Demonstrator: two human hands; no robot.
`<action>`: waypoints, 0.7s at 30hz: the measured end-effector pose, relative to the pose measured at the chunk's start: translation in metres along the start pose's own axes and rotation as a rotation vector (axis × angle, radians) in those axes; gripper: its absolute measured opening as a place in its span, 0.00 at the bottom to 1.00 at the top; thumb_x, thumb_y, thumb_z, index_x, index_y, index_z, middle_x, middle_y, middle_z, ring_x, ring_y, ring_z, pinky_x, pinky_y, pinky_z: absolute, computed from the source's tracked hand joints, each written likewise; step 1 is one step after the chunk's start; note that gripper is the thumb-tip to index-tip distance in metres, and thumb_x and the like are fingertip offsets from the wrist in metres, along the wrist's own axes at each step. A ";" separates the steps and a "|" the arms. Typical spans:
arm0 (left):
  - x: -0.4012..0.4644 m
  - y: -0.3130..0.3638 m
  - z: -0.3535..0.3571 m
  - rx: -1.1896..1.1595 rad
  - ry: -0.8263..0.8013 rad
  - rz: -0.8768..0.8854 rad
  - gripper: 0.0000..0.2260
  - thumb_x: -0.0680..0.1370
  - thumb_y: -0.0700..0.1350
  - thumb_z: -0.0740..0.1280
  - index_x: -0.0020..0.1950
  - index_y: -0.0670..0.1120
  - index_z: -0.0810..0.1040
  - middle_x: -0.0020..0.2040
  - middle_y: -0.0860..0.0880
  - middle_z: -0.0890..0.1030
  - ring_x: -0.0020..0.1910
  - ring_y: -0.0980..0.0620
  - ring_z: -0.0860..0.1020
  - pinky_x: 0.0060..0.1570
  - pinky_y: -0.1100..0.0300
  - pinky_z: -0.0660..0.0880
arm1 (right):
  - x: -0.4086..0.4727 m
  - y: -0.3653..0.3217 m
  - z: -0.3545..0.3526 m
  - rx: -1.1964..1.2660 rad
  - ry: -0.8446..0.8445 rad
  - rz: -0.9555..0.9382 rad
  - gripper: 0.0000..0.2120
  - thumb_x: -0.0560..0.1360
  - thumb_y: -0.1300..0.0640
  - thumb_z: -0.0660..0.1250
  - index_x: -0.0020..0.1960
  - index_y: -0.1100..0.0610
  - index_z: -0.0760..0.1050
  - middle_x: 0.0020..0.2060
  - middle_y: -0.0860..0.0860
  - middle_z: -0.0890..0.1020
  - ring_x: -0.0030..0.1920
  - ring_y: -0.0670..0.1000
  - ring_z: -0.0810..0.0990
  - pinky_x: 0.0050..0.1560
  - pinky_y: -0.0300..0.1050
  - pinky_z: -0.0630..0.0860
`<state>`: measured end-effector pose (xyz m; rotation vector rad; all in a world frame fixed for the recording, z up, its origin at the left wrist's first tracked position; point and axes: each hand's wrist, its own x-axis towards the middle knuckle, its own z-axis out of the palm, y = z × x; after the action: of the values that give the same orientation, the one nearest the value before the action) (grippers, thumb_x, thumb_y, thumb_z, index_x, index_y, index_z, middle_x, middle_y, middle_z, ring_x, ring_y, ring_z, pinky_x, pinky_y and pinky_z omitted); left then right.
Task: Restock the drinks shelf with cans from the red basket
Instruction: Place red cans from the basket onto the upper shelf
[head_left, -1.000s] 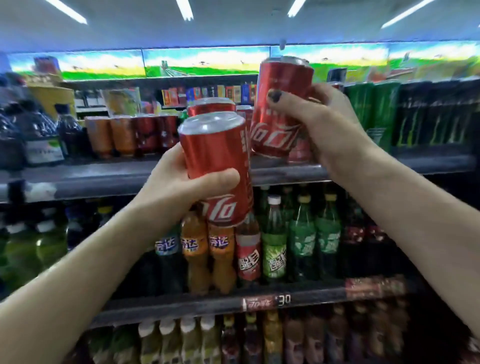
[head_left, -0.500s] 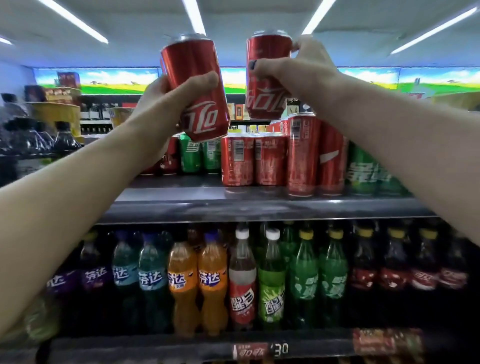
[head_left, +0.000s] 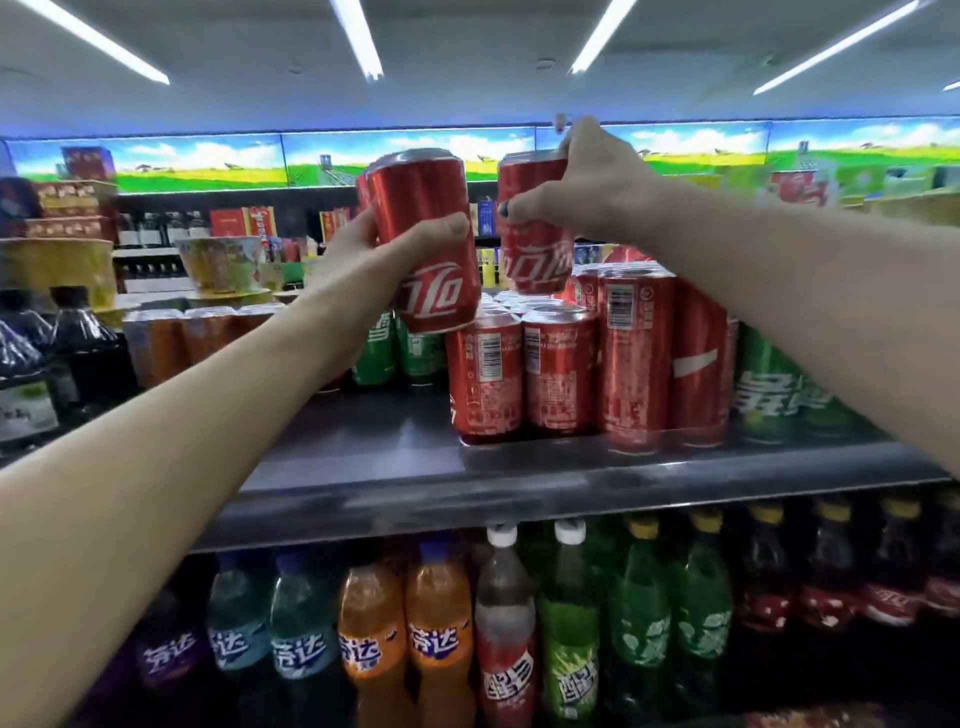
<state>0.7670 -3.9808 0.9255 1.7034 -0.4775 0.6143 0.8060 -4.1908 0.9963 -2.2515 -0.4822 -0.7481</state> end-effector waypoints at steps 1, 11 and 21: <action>0.002 -0.001 0.000 -0.009 -0.010 0.001 0.28 0.60 0.63 0.77 0.57 0.54 0.81 0.47 0.53 0.88 0.48 0.52 0.87 0.54 0.53 0.80 | 0.001 0.001 0.001 -0.030 -0.002 0.002 0.33 0.72 0.45 0.77 0.66 0.59 0.66 0.51 0.51 0.74 0.49 0.51 0.74 0.33 0.39 0.65; 0.019 -0.008 0.004 -0.057 -0.055 -0.003 0.30 0.61 0.62 0.77 0.60 0.52 0.80 0.49 0.52 0.87 0.51 0.50 0.86 0.62 0.45 0.80 | 0.007 0.012 0.012 -0.078 -0.057 0.047 0.25 0.74 0.46 0.75 0.62 0.58 0.69 0.42 0.48 0.73 0.40 0.44 0.71 0.33 0.40 0.64; 0.021 -0.015 0.008 -0.070 -0.040 -0.032 0.33 0.62 0.62 0.77 0.64 0.51 0.78 0.51 0.50 0.86 0.53 0.48 0.85 0.66 0.41 0.78 | 0.009 0.019 0.013 -0.060 -0.095 0.069 0.35 0.75 0.45 0.74 0.71 0.58 0.62 0.52 0.53 0.74 0.47 0.51 0.74 0.34 0.41 0.64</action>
<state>0.7935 -3.9850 0.9261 1.6565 -0.4932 0.5353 0.8274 -4.1929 0.9847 -2.3553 -0.4304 -0.6300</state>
